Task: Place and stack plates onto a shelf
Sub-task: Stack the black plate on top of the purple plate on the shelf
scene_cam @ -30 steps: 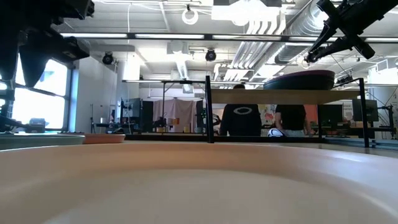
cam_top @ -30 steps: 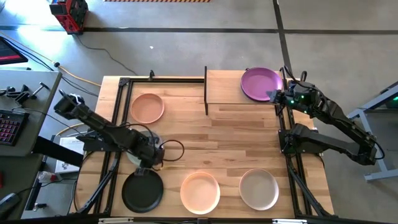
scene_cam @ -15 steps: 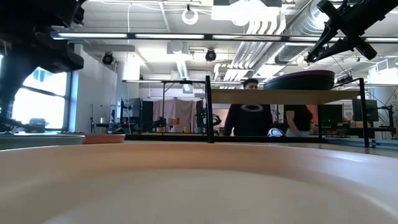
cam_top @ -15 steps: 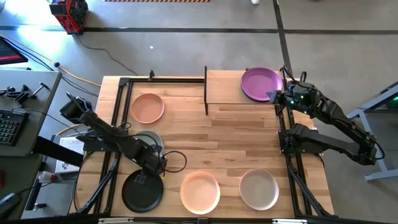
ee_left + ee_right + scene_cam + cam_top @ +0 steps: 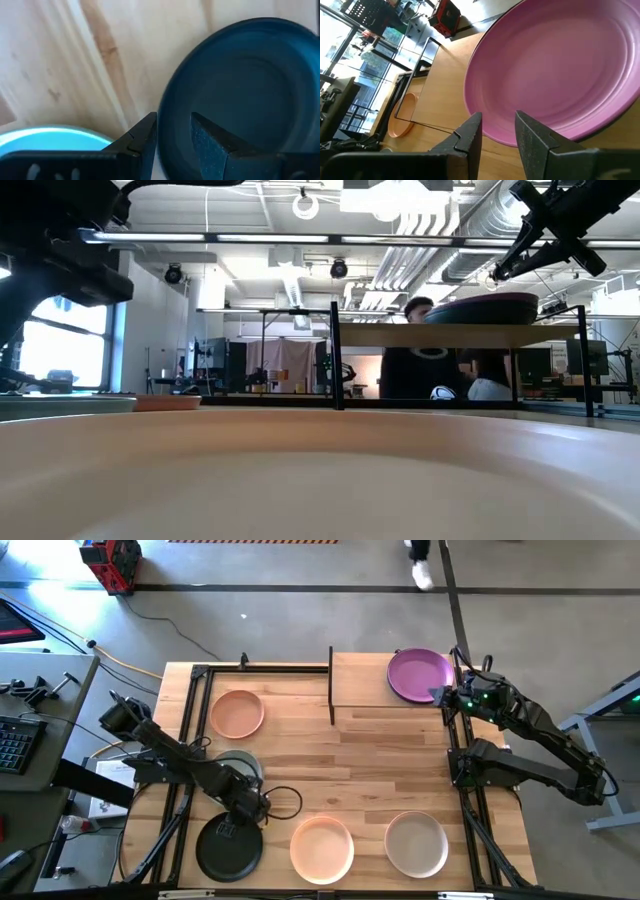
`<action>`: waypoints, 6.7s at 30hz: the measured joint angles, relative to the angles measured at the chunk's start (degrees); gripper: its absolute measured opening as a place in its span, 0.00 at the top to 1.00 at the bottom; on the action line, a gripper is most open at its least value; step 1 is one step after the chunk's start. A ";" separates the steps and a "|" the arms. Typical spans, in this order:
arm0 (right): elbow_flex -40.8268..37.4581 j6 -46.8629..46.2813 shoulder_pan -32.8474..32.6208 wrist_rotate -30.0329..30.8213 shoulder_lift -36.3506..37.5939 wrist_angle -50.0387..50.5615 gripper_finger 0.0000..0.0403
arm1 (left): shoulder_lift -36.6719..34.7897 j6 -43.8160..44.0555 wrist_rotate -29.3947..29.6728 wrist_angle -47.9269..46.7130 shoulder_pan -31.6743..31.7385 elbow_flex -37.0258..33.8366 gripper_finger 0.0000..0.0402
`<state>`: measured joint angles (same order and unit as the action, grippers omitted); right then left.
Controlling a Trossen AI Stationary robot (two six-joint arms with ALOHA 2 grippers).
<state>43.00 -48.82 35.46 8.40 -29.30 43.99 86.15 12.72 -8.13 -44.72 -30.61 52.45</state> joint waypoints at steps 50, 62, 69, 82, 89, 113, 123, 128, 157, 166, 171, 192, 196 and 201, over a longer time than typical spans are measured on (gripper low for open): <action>0.00 1.16 0.01 -3.29 0.02 0.39 0.75 | 6.90 3.58 -1.18 8.97 -0.36 -3.56 0.97; 0.00 1.31 0.02 -3.34 0.02 0.39 0.75 | 0.38 6.70 -0.10 1.47 6.65 -3.56 0.99; 0.00 4.74 0.02 -4.62 0.02 0.39 0.75 | -6.77 5.68 1.23 -2.93 15.15 -3.65 1.00; 0.00 7.91 0.00 -11.89 -0.89 -8.66 0.75 | -12.92 5.63 10.46 -3.48 28.72 1.04 1.00; 0.00 6.98 0.00 -16.23 -6.29 -17.92 0.65 | -12.88 7.13 22.33 -3.00 34.86 9.47 1.00; 4.69 25.47 -15.48 -11.72 -28.81 -45.18 0.60 | -12.87 10.74 36.56 5.66 42.29 15.32 1.00; 23.64 31.32 -17.24 -2.54 -42.90 -22.63 0.60 | -12.87 9.67 40.44 5.65 42.27 15.32 0.99; 27.59 31.34 -18.09 -2.81 -48.48 -21.51 0.60 | -12.87 10.41 40.42 5.72 42.27 15.32 0.99; 30.10 24.47 -20.10 -1.90 -53.90 -19.78 0.96 | -12.83 12.60 38.65 12.36 42.22 15.32 0.97; 30.10 22.76 -20.15 -2.82 -53.90 -18.76 0.99 | -12.83 14.22 34.50 13.44 42.21 15.32 0.92; 30.09 22.08 -20.22 -3.34 -53.90 -18.06 1.00 | -12.83 14.22 29.72 14.24 42.29 15.32 0.87; 30.01 17.38 -20.00 1.54 -43.82 -3.51 1.00 | -16.98 14.57 26.41 26.50 42.27 15.34 0.76; 30.01 15.64 -19.47 5.34 -39.27 1.72 1.00 | -18.36 11.95 26.45 30.24 42.27 15.34 0.76; 30.01 15.19 -16.96 9.42 -32.61 8.06 1.00 | -18.72 11.56 26.48 31.23 42.27 15.34 0.76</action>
<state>73.01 -33.63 18.50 17.82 -61.91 52.05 67.43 24.28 18.35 -13.49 11.66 67.79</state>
